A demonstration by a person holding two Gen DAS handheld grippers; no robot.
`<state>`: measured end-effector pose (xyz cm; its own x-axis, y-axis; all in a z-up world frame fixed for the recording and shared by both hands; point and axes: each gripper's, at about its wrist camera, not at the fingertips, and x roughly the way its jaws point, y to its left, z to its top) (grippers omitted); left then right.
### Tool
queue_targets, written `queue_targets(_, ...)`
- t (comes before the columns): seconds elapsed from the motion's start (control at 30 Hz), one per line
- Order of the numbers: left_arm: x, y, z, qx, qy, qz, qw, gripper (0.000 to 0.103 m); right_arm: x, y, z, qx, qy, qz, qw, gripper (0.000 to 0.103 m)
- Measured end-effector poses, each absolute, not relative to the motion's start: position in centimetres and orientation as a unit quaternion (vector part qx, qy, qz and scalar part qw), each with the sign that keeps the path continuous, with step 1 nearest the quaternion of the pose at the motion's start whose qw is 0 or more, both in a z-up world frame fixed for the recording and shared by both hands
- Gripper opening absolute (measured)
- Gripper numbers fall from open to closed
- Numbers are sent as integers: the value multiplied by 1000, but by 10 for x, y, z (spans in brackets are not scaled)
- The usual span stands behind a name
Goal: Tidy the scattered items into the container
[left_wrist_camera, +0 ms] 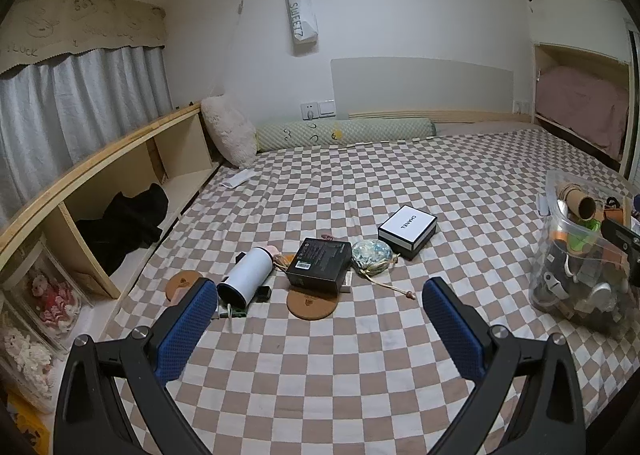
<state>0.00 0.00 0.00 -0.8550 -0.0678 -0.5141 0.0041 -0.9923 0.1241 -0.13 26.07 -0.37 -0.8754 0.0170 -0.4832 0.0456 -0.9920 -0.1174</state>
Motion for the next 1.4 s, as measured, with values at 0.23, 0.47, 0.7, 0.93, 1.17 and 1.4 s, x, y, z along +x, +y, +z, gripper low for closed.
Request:
queue_targets(0.23,-2,-1,-1,273,-52,-960,18,103,-1,261,-5,251,60,-966,9,103)
queue_targets(0.47,-4,-3,-2,277,-45,-960,18,103,0,262,-2,252,61,-966,9,103)
queue_targets(0.7,-2,-1,-2,277,-46,-959,21,103,0,259,-5,252,62,-966,9,103)
queue_targets(0.93,0,-2,-3,278,-48,-959,20,103,0,255,-4,250,66,-966,11,103)
queue_targets(1.17,-1,-3,-3,281,-50,-958,21,103,0,255,-5,251,65,-966,11,103)
queue_targets(1.4,-4,-3,-1,283,-51,-958,23,103,0,255,-5,251,66,-966,12,103)
